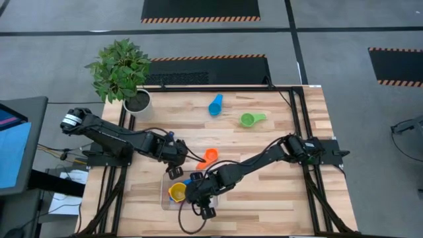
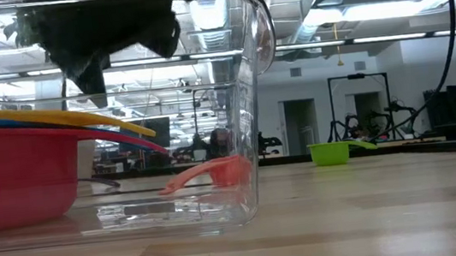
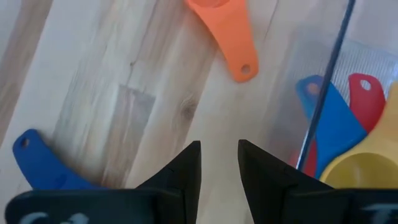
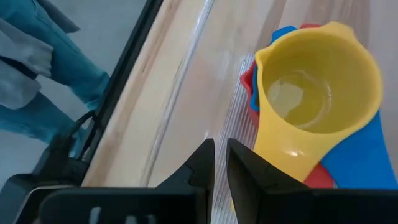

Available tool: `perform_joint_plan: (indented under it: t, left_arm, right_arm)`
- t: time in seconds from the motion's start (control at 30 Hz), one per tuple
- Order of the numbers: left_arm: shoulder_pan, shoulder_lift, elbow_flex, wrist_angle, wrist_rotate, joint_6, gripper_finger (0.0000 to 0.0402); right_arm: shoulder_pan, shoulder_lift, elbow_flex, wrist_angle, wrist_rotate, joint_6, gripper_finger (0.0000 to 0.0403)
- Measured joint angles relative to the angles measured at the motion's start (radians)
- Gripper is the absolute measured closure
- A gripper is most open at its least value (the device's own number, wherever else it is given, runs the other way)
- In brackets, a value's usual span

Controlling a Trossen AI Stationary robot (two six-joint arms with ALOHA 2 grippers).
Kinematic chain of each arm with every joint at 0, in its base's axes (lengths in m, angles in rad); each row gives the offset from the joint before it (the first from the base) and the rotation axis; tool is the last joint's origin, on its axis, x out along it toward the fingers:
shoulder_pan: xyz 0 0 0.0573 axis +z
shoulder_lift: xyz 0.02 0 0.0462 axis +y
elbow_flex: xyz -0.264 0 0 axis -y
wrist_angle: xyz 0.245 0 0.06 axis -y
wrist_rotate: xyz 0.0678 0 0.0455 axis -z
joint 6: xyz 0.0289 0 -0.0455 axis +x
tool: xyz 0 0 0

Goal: Nest measuring cups in basket
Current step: Stack the yellow measuring cup on top of the blue measuring cup into the transparent bin

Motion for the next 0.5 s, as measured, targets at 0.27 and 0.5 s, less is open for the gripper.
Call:
perform_joint_plan:
  t: [0.27,0.5]
  left_arm:
    - [0.000,0.000,0.000,0.011,0.015,0.000,0.0308]
    - [0.000,0.013,0.000,0.022,0.034,0.002,0.0308]
  right_arm:
    - [-0.010,0.025,-0.002,0.003,-0.052,0.008,0.0338]
    - [-0.023,0.023,0.000,0.006,-0.052,0.004,0.0338]
